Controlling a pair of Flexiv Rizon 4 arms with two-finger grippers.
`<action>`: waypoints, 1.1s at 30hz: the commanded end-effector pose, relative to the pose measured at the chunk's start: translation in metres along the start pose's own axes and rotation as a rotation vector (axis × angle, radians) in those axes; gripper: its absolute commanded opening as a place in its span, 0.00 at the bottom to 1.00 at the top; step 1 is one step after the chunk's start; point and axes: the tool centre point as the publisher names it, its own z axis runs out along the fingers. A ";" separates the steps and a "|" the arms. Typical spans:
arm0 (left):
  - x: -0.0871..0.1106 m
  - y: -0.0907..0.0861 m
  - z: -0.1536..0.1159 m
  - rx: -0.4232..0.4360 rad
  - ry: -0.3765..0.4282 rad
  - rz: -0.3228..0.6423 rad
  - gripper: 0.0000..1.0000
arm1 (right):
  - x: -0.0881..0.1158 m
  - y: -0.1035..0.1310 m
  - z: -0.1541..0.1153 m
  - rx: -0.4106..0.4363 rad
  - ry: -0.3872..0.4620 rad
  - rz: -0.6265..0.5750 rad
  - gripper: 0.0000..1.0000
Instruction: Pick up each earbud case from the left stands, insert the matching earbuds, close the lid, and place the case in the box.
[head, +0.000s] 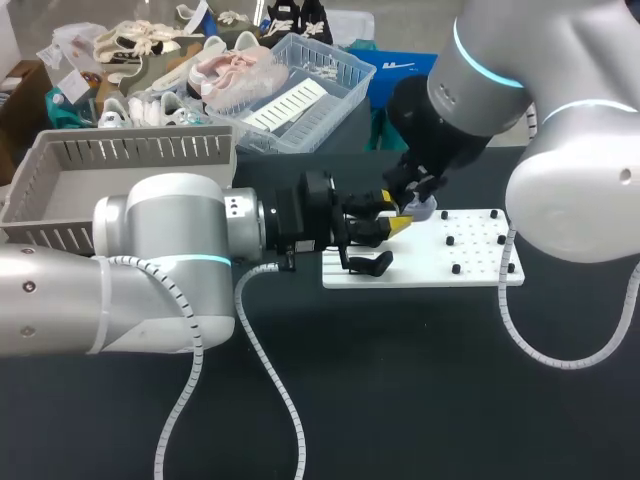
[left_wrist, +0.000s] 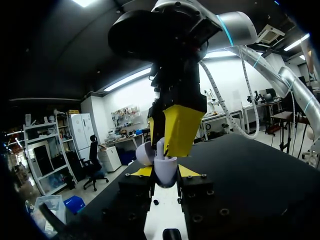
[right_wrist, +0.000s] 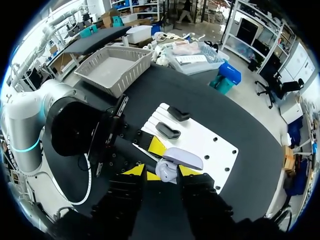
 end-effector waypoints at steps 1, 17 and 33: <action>0.000 -0.001 0.001 -0.007 -0.001 0.001 0.00 | 0.001 0.000 0.000 0.003 0.004 0.003 0.37; 0.000 -0.001 0.001 -0.007 -0.001 0.001 0.00 | 0.002 0.004 0.000 0.004 0.011 0.009 0.39; 0.000 -0.001 0.001 -0.007 -0.001 0.001 0.00 | 0.002 0.004 -0.002 0.008 0.016 0.020 0.40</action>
